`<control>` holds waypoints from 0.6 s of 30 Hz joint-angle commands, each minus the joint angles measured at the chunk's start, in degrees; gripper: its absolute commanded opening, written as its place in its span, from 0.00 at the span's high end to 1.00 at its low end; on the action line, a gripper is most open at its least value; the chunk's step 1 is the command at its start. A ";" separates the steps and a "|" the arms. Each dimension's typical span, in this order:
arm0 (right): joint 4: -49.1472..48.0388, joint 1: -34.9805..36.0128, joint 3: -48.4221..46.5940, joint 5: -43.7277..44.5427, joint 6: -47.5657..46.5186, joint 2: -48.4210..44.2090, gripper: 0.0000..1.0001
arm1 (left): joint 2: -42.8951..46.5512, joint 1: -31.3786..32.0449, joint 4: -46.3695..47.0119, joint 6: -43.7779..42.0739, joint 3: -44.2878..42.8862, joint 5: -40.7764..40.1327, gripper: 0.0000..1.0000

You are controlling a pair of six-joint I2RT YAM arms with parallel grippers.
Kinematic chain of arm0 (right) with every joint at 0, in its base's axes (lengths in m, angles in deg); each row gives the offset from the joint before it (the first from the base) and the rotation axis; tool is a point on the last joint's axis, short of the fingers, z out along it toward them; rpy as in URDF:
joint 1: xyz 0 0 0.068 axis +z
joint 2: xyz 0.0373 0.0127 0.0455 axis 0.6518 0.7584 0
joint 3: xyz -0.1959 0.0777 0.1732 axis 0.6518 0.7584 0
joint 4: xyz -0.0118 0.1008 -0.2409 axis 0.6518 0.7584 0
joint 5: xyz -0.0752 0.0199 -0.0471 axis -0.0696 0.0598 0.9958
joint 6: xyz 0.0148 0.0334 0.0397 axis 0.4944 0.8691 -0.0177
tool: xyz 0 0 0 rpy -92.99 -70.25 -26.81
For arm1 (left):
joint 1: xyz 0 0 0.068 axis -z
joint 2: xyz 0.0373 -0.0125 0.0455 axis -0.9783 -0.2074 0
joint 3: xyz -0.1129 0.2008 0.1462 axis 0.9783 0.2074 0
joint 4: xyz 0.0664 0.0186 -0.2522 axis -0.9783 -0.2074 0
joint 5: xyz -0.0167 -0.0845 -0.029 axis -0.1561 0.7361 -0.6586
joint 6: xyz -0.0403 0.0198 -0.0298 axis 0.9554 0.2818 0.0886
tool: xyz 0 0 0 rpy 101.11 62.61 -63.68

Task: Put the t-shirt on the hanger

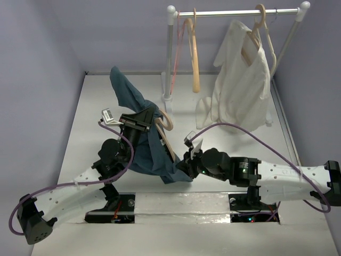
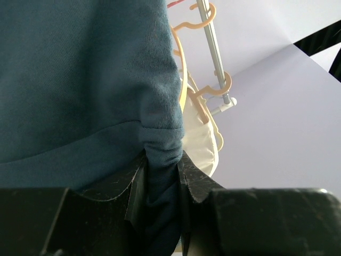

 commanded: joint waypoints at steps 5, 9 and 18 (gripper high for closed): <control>-7.32 0.38 -0.12 1.58 -1.84 -3.48 1.00 | 2.05 0.00 4.78 2.12 -0.53 2.19 1.00; -8.82 0.38 -2.83 3.76 -5.69 -3.75 1.00 | 2.40 0.00 4.34 3.17 0.70 2.98 1.00; -6.89 0.38 -12.16 6.68 -11.60 1.96 1.00 | 3.11 0.00 1.97 3.18 2.46 1.58 1.00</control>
